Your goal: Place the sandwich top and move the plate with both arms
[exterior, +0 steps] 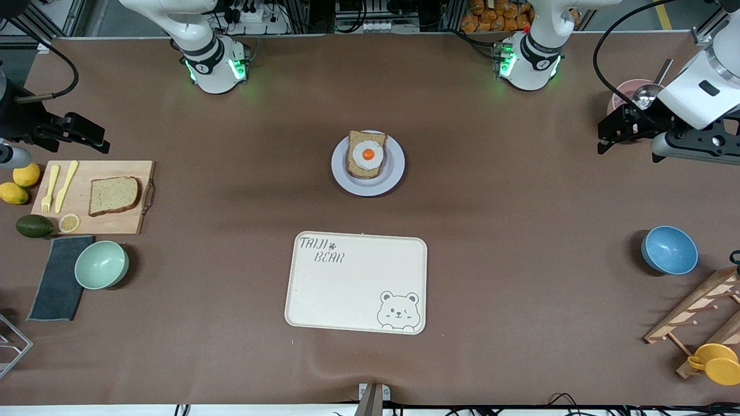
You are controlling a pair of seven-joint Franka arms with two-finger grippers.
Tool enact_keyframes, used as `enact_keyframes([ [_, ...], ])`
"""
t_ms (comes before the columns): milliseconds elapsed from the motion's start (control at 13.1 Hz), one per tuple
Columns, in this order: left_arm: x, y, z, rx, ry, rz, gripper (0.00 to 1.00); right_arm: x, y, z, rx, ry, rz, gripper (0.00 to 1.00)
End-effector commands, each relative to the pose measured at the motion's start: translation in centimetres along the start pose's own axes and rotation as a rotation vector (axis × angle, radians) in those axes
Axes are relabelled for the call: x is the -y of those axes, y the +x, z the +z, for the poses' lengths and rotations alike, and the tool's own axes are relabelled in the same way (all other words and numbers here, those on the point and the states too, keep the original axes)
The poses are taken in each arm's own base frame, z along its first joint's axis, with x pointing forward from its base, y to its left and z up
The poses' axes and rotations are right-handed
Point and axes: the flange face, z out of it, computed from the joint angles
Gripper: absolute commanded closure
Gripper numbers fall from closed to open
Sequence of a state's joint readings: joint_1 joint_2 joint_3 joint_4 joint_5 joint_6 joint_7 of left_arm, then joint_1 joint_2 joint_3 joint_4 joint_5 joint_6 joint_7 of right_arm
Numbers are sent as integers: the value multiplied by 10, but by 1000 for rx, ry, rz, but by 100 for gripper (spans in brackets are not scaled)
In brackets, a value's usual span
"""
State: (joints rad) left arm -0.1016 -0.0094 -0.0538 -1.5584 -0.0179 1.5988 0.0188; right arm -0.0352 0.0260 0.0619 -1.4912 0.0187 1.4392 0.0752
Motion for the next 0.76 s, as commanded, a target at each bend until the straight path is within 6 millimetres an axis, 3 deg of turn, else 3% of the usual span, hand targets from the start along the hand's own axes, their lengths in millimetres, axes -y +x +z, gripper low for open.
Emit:
enact_keyframes([
  [0, 3, -6, -9, 2, -12, 22, 0, -2, -5, -6, -12, -14, 13, 0],
  [305, 0, -2, -5, 6, -11, 21, 0, -11, -2, -1, 1, -7, 18, 0],
  [686, -3, -2, -1, 17, -6, 25, 0, -39, 9, 31, 60, -4, 44, 0],
])
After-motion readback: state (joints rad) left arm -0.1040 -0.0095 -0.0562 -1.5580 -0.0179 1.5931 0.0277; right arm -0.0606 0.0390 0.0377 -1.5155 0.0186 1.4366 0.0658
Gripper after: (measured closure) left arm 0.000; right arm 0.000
